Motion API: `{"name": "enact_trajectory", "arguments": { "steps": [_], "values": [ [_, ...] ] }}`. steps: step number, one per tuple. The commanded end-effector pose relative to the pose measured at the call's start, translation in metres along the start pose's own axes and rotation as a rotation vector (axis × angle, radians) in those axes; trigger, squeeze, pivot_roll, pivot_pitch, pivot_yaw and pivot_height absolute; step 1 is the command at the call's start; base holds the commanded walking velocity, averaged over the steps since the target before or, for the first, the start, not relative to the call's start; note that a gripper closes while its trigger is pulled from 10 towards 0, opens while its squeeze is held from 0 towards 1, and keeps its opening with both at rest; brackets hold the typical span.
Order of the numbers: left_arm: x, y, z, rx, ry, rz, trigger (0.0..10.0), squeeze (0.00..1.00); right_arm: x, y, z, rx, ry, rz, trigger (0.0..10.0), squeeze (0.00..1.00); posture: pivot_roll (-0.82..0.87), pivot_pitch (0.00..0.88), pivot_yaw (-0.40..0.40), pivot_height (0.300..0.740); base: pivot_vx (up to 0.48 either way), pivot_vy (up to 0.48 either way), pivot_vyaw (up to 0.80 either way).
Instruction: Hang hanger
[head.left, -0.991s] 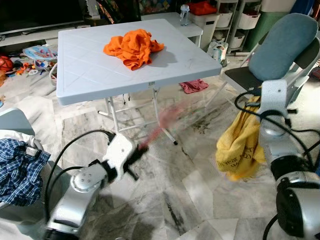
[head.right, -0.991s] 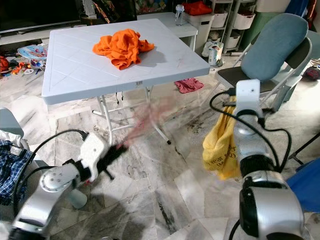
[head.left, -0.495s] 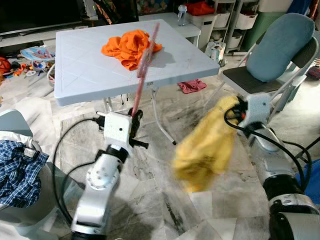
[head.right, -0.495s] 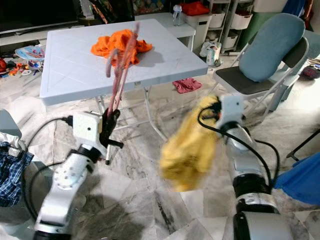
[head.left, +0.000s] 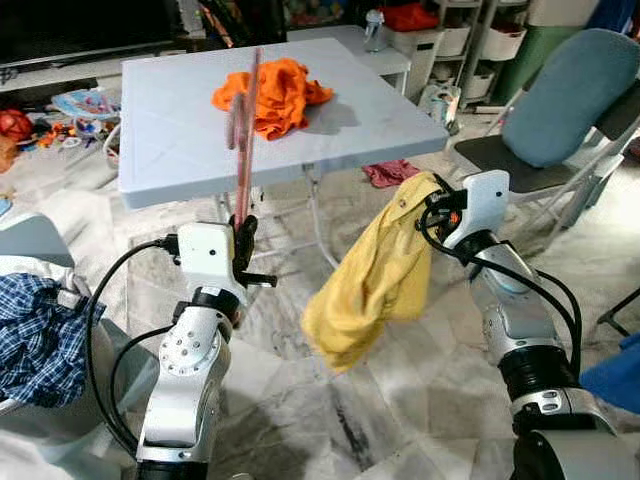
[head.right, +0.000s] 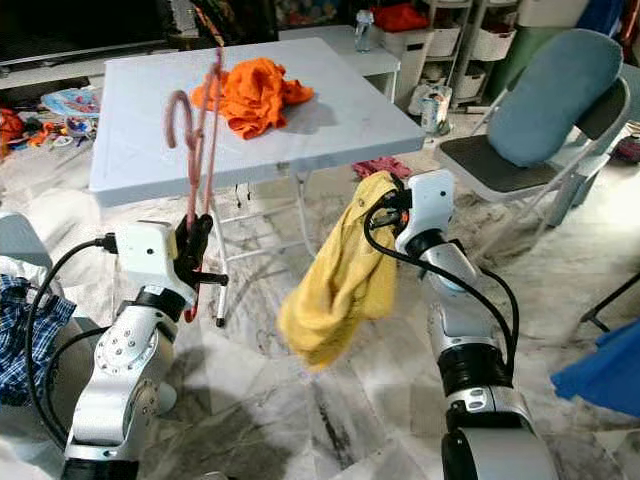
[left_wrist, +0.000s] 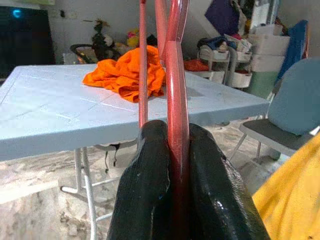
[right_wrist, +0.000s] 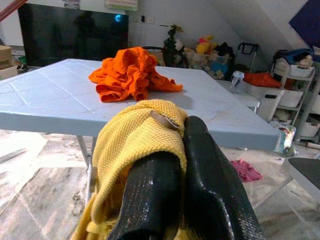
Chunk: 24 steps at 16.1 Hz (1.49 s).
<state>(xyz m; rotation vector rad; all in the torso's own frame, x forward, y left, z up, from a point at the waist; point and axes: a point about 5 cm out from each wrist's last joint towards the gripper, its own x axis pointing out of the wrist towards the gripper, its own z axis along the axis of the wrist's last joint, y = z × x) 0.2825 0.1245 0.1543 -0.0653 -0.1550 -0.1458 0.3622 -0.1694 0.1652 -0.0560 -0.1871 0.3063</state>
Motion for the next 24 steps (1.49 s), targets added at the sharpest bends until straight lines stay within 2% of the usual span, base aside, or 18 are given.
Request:
{"name": "enact_trajectory", "arguments": {
  "steps": [1,9,11,14,19,24],
  "values": [
    [-0.002,0.001,-0.004,-0.001,0.011,0.007,10.0,0.00,0.000,0.000,0.007,0.005,-0.030,-0.001,10.0,0.00,-0.04,0.000,-0.026,0.740,0.000,0.000,0.00],
    [0.000,0.006,-0.007,0.009,0.018,0.047,10.0,0.00,0.000,0.006,0.011,-0.013,-0.035,0.027,10.0,0.00,-0.04,0.000,-0.030,0.740,0.030,0.000,0.00],
    [0.000,0.004,-0.007,0.015,0.016,0.039,10.0,0.00,0.000,0.008,0.011,-0.013,-0.034,0.034,10.0,0.00,-0.04,0.000,-0.031,0.740,0.000,0.000,0.73],
    [0.000,0.005,-0.008,0.013,0.020,0.047,10.0,0.00,0.001,0.008,0.011,-0.008,-0.033,0.034,10.0,0.00,-0.04,0.000,-0.033,0.740,0.260,0.000,0.51],
    [0.001,0.004,-0.008,0.009,0.015,0.047,10.0,0.00,0.002,0.008,0.012,-0.004,-0.036,0.033,10.0,0.00,-0.04,0.000,-0.033,0.740,0.331,0.000,0.00],
    [0.003,0.005,-0.006,0.009,0.004,0.053,10.0,0.00,0.004,0.011,0.013,-0.004,-0.039,0.043,10.0,0.00,-0.04,0.000,-0.031,0.740,0.401,0.261,0.00]
  ]
}}
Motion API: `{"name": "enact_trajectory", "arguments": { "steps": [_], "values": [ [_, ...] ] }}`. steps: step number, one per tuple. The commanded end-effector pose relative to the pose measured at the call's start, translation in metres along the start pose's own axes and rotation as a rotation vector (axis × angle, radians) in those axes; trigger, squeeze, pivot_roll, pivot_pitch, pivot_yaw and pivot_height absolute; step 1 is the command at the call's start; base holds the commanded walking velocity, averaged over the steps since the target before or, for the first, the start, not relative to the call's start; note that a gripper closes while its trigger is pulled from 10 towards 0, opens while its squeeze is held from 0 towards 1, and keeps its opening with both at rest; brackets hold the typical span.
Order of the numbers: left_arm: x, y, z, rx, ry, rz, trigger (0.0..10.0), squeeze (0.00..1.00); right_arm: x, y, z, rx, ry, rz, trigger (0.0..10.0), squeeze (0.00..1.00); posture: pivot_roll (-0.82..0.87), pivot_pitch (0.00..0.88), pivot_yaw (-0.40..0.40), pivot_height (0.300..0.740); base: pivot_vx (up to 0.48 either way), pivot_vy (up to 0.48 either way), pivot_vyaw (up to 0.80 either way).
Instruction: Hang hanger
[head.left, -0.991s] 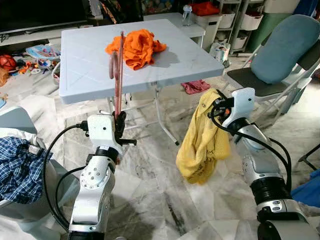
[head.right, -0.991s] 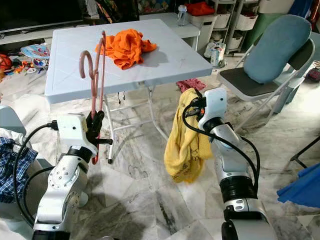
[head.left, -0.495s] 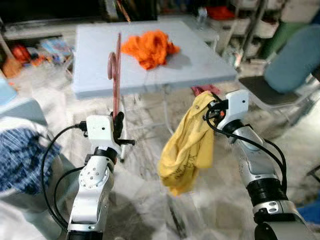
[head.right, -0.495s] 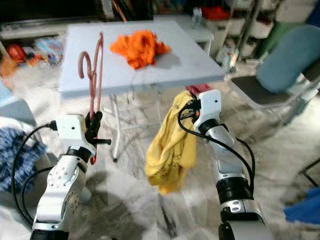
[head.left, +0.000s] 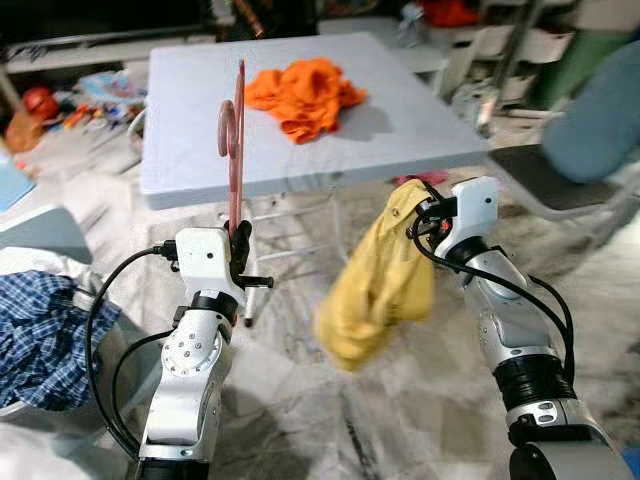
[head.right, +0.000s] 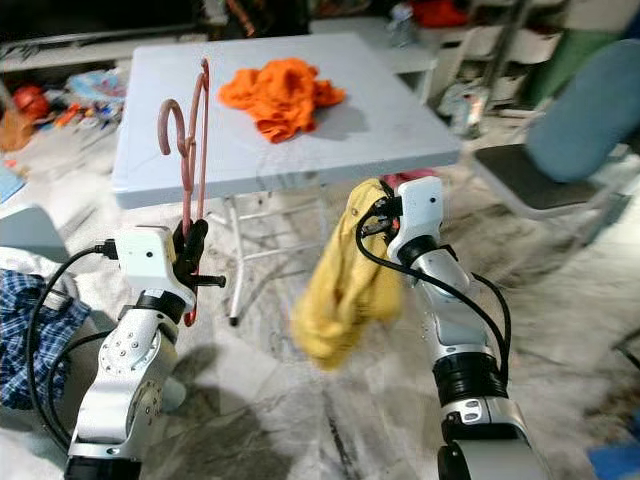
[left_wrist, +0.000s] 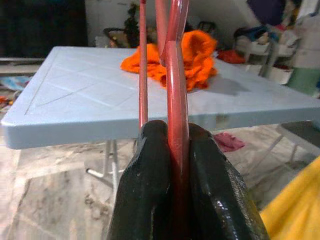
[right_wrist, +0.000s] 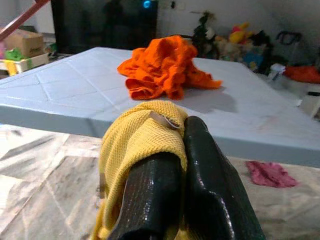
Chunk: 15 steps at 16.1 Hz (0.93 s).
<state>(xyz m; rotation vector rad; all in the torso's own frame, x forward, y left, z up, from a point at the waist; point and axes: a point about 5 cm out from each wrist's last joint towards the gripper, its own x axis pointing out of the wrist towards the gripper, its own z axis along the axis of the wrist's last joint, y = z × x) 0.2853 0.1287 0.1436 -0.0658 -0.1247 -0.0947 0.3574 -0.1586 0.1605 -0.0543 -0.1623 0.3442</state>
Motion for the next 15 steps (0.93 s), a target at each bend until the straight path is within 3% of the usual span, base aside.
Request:
{"name": "enact_trajectory", "arguments": {
  "steps": [1,7,11,15],
  "values": [
    [0.0031,0.0001,0.0053,0.007,-0.026,0.002,10.0,0.00,0.0052,-0.0009,0.0165,-0.014,-0.062,0.006,10.0,0.00,-0.04,0.000,-0.031,0.740,0.401,0.262,0.00],
    [0.0053,-0.0006,0.0049,0.000,-0.026,0.005,10.0,0.00,0.0051,0.0017,0.0167,-0.029,-0.064,0.017,10.0,0.00,-0.05,0.000,-0.030,0.740,0.399,0.266,0.00],
    [0.0067,-0.0005,0.0050,0.002,-0.029,0.015,10.0,0.00,0.0065,0.0036,0.0179,-0.026,-0.068,0.027,10.0,0.00,-0.05,0.000,-0.033,0.740,0.371,0.304,0.74],
    [0.0096,0.0009,0.0015,0.030,-0.002,0.052,10.0,0.00,0.0085,0.0027,0.0196,-0.001,-0.078,0.018,10.0,0.00,-0.05,0.000,-0.034,0.740,0.167,0.173,0.10]
  ]
}}
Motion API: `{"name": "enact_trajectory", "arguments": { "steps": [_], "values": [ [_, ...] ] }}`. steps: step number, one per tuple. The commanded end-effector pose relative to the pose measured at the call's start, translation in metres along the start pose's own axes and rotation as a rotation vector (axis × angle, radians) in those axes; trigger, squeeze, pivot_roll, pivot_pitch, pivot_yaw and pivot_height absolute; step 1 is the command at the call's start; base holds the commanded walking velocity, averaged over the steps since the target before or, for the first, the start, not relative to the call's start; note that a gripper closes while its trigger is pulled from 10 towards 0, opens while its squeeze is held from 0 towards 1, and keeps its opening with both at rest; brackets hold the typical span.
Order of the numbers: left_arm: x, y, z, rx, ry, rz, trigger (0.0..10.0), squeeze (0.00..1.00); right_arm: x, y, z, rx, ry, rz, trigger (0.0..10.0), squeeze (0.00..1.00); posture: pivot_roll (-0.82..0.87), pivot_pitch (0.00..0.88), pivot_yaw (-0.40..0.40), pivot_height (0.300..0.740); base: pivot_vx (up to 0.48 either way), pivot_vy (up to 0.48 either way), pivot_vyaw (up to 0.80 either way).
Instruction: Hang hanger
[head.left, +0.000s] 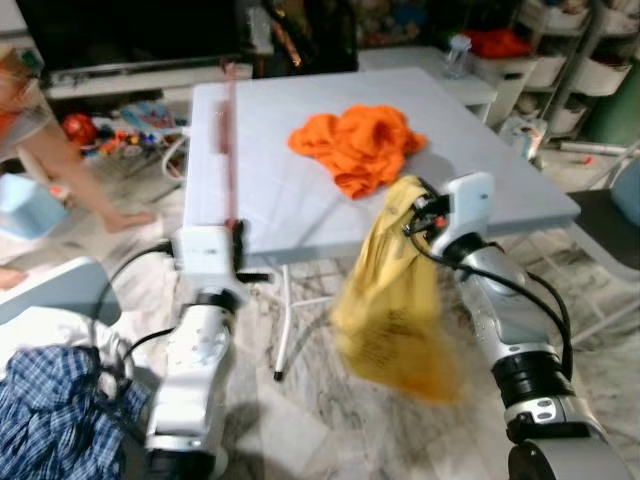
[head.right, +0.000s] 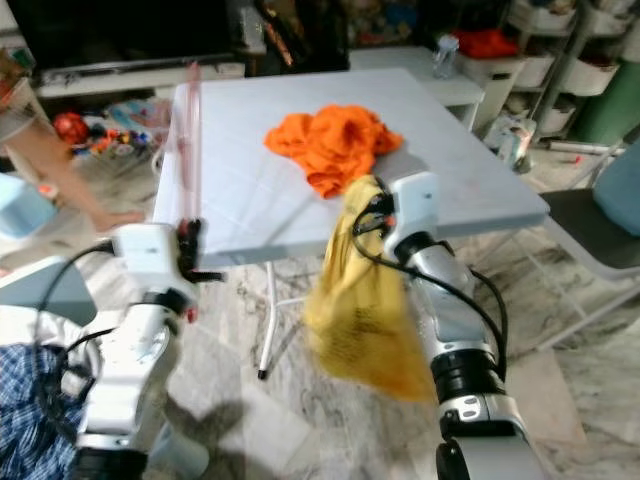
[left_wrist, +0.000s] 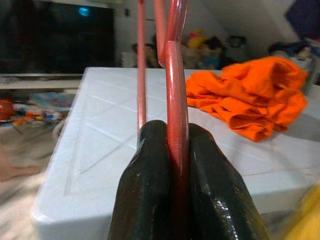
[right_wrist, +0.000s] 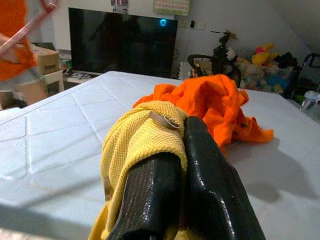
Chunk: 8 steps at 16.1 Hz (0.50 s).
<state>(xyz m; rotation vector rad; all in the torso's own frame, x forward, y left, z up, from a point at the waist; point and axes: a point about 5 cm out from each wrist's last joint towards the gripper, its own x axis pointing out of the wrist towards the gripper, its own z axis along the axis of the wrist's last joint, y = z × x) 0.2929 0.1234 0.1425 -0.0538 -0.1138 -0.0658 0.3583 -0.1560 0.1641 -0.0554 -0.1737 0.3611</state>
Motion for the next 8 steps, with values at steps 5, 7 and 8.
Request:
{"name": "enact_trajectory", "arguments": {
  "steps": [5,7,8],
  "values": [
    [0.0025,0.0032,0.0034,0.014,-0.010,0.008,10.0,0.00,0.0062,-0.0001,0.0162,-0.008,-0.064,-0.001,10.0,0.00,-0.05,0.000,-0.033,0.740,0.000,-0.113,0.00],
    [0.0029,0.0035,0.0032,0.019,-0.007,0.007,10.0,0.00,0.0057,-0.0005,0.0157,-0.011,-0.063,-0.001,10.0,0.00,-0.05,0.000,-0.032,0.740,0.000,-0.352,0.00],
    [0.0030,0.0040,0.0029,0.017,-0.005,0.007,10.0,0.00,0.0056,-0.0004,0.0157,-0.012,-0.062,0.000,10.0,0.00,-0.05,0.000,-0.031,0.740,0.000,-0.390,0.00]
  ]
}}
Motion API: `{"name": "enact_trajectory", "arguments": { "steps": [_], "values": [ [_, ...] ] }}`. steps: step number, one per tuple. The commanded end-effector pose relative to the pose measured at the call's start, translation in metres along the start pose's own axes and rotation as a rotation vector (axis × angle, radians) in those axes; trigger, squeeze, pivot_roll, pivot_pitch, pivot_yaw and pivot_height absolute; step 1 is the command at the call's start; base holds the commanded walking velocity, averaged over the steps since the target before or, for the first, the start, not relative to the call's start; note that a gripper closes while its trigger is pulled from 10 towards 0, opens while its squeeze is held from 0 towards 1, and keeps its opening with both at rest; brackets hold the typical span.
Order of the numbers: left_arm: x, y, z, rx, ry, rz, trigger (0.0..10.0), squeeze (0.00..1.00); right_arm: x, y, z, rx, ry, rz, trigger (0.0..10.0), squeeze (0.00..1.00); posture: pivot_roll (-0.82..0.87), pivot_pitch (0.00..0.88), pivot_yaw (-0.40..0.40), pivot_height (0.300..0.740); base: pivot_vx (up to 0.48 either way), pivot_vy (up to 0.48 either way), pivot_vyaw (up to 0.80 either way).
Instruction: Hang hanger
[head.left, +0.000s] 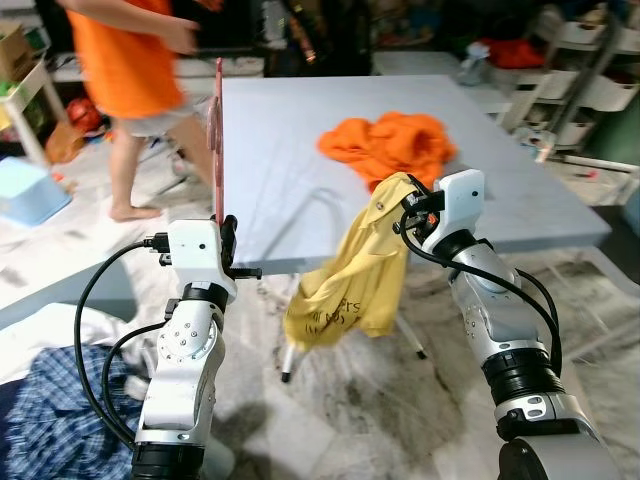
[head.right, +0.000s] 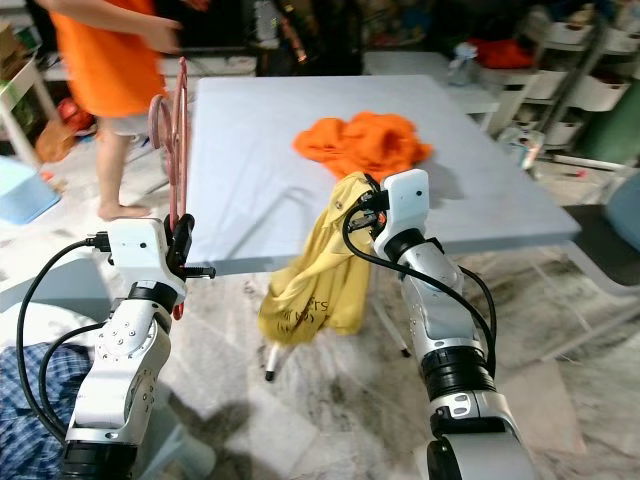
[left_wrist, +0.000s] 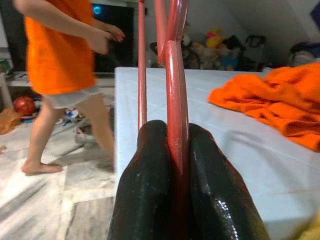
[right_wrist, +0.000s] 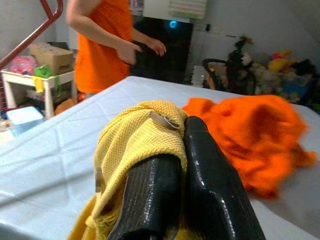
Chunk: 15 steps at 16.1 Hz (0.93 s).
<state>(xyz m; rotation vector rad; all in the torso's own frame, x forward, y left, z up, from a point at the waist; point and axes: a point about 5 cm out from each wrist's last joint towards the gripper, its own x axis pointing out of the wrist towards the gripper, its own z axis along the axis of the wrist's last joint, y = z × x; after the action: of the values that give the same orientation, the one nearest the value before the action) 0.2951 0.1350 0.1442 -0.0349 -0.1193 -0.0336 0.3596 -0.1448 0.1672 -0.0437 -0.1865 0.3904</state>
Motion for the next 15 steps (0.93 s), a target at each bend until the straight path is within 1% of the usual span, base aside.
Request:
{"name": "enact_trajectory", "arguments": {
  "steps": [1,7,10,12,14,15],
  "values": [
    [0.001,-0.008,0.001,-0.004,0.002,-0.026,10.0,0.00,0.000,-0.010,0.013,-0.024,-0.046,-0.027,10.0,0.00,-0.05,0.000,-0.031,0.740,0.000,-0.386,0.00],
    [0.001,-0.006,-0.001,-0.004,0.010,-0.021,10.0,0.00,-0.001,-0.008,0.012,-0.017,-0.046,-0.013,10.0,0.00,-0.05,0.000,-0.034,0.740,0.000,-0.387,0.00],
    [0.001,-0.005,-0.002,0.001,0.014,-0.012,10.0,0.00,-0.001,-0.007,0.010,0.024,-0.035,-0.005,10.0,0.00,-0.05,0.000,-0.035,0.740,0.000,-0.393,0.00],
    [0.001,-0.003,-0.002,0.012,0.020,0.003,10.0,0.00,0.000,-0.007,0.010,0.026,-0.030,-0.010,10.0,0.00,-0.05,0.000,-0.035,0.740,0.000,-0.364,0.00],
    [0.002,-0.001,-0.003,0.034,0.020,0.033,10.0,0.00,0.001,-0.003,0.009,0.055,-0.021,-0.001,10.0,0.00,-0.05,0.000,-0.035,0.740,0.000,0.000,0.00],
    [0.002,0.001,-0.001,0.022,0.006,0.063,10.0,0.00,0.001,0.001,0.009,0.031,-0.011,0.009,10.0,0.00,-0.05,0.000,-0.036,0.740,0.000,0.000,0.00]
  ]
}}
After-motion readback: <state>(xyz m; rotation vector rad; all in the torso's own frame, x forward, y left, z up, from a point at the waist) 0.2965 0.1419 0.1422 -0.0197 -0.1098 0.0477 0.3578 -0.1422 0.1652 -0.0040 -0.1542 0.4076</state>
